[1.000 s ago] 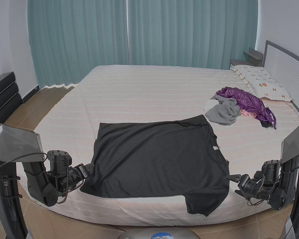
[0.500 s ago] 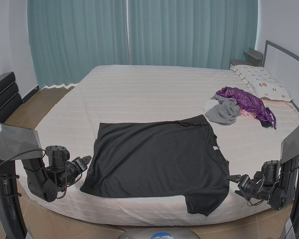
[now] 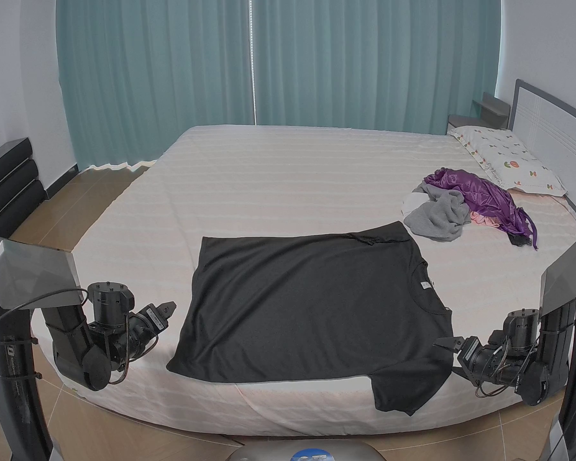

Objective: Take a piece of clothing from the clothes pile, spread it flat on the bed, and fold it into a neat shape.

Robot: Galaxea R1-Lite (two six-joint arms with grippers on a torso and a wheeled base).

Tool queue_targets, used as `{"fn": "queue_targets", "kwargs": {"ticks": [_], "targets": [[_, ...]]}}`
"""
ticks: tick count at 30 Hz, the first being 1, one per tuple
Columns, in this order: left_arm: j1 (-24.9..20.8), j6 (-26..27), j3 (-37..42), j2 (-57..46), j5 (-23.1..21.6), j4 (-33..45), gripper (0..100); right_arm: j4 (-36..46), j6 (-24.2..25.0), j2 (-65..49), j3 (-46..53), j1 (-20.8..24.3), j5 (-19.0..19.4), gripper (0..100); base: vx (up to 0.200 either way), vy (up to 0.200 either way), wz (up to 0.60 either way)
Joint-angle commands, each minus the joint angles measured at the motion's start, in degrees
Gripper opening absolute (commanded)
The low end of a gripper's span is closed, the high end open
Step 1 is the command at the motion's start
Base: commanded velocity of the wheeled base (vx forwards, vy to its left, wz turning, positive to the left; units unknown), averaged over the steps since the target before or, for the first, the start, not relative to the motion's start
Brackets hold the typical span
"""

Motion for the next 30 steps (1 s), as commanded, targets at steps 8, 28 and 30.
{"fn": "queue_targets", "kwargs": {"ticks": [8, 28, 30], "targets": [[-1.71, -1.45, -0.34, 0.26, -0.03, 0.21, 100, -0.78, 0.11, 0.05, -0.41, -0.08, 0.01, 100, 0.125, 0.000, 0.00], [-1.09, -1.80, -16.16, 2.37, -4.25, 7.24, 100, -0.78, 2.57, -0.65, -0.58, 0.01, 0.10, 100, 0.070, 0.000, 0.00], [-0.74, -1.80, -22.93, 3.78, -6.45, 14.18, 100, -0.78, 2.66, -0.65, -0.58, 0.01, 0.10, 100, 0.000, 0.000, 0.00]]}}
